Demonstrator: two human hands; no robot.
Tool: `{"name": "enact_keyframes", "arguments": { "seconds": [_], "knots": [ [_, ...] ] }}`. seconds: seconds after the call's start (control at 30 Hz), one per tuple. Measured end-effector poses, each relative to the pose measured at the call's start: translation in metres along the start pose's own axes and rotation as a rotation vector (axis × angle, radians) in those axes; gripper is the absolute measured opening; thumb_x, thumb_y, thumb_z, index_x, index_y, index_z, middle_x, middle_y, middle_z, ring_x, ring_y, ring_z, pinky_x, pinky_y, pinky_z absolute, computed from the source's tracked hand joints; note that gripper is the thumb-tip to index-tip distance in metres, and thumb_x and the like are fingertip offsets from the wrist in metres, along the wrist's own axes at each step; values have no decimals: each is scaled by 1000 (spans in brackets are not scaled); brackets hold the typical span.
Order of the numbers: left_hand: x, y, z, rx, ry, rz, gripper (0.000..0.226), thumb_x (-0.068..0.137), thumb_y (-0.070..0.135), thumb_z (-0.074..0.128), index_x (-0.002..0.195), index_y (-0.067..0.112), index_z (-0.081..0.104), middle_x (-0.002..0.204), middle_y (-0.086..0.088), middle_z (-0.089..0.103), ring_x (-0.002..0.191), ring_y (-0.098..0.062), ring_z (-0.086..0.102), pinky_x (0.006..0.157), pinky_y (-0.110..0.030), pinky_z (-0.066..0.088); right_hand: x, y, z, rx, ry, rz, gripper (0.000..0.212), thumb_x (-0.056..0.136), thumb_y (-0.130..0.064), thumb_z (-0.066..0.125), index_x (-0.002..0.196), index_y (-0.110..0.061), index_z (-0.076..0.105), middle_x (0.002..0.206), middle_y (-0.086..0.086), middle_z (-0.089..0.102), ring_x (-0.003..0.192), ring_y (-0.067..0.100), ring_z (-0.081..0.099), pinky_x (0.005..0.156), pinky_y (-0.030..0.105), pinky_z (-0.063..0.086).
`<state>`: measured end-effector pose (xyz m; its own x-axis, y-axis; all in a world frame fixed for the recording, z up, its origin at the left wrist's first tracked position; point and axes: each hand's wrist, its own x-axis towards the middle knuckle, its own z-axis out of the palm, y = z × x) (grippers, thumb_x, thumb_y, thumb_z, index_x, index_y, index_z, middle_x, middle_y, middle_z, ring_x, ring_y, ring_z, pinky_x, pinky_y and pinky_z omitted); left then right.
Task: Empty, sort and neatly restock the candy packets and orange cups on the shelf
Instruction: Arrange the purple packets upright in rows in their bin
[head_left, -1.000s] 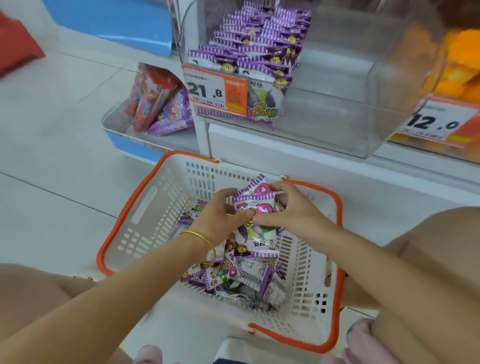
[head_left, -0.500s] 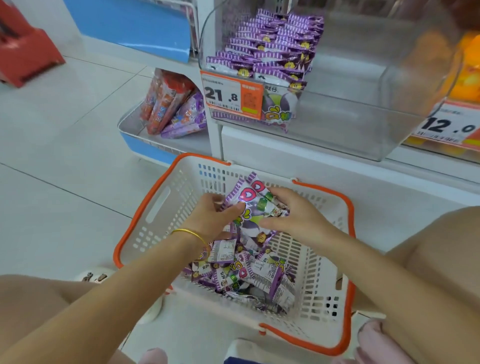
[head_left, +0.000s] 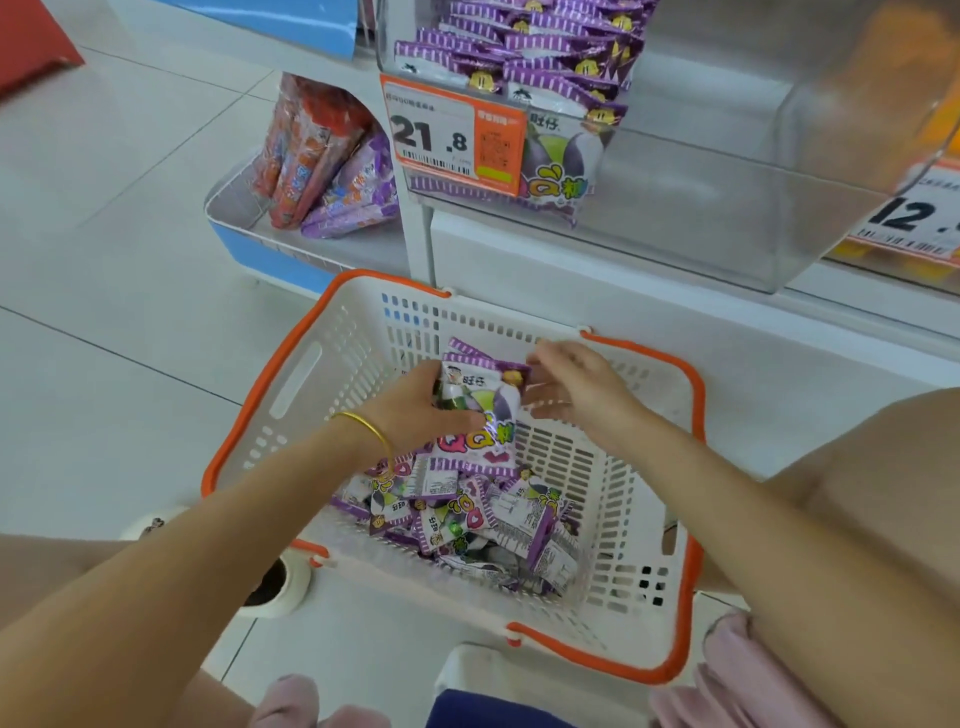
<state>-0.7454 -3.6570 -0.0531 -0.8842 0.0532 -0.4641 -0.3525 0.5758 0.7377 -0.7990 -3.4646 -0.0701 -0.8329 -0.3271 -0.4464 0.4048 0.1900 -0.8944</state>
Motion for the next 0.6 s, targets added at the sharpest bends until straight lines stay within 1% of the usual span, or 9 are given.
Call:
{"name": "enact_keyframes", "arguments": {
  "seconds": [0.07,0.13,0.17,0.2,0.27,0.33,0.43,0.5,0.6],
  "knots": [
    [3,-11,-4,-159,11,-91,42,81,25,72,113,12,51,106,-4,63,101,-23,59,89,-38,48,17,42,-2,-412,13,77,26,99,-27,49,113,-7,55,104,9,65,84,20,63,76,32,54],
    [2,-17,-5,-333,33,-179,49,76,25,76,117,12,53,114,-10,64,107,-29,59,98,-49,45,26,90,2,-832,-154,157,38,99,-30,49,127,-5,49,125,13,56,108,27,57,92,38,47],
    [1,-21,-4,-414,39,-224,50,73,25,77,116,13,53,115,-12,64,107,-31,60,98,-52,44,27,113,5,-937,-238,220,45,98,-33,49,133,-5,44,134,14,51,118,29,52,98,38,43],
    [1,-23,-3,-489,41,-266,49,73,24,76,115,13,53,114,-12,64,105,-32,60,98,-53,44,27,133,8,-1010,-292,260,51,97,-35,50,137,-5,39,136,15,49,121,30,50,99,38,42],
    [0,-27,-1,-606,43,-316,38,79,17,71,112,13,52,111,-14,66,95,-30,63,93,-49,48,24,160,12,-1138,-303,272,48,95,-36,53,129,-3,43,120,14,56,109,30,56,88,37,46],
    [0,-28,1,-660,50,-326,31,83,11,65,111,13,52,105,-16,67,82,-29,63,84,-47,50,25,175,12,-1179,-254,274,42,91,-35,61,118,-4,50,109,12,61,98,27,60,80,36,49],
    [1,-28,5,-677,69,-300,30,83,8,64,111,13,56,102,-14,70,76,-26,66,76,-41,54,31,171,8,-991,-212,350,29,84,-25,71,99,-4,57,93,9,58,81,20,57,67,29,45],
    [4,-27,5,-667,85,-275,24,82,9,65,105,14,60,97,-11,71,75,-23,68,69,-35,55,38,153,-1,-825,-168,406,20,82,-11,70,78,-7,50,75,4,44,59,11,40,52,22,31],
    [6,-23,5,-637,136,-290,23,81,14,68,102,14,59,89,-9,70,74,-25,65,73,-39,52,42,106,-17,-704,-39,367,30,80,4,60,69,-12,37,67,2,32,56,15,32,55,28,30]
  ]
}}
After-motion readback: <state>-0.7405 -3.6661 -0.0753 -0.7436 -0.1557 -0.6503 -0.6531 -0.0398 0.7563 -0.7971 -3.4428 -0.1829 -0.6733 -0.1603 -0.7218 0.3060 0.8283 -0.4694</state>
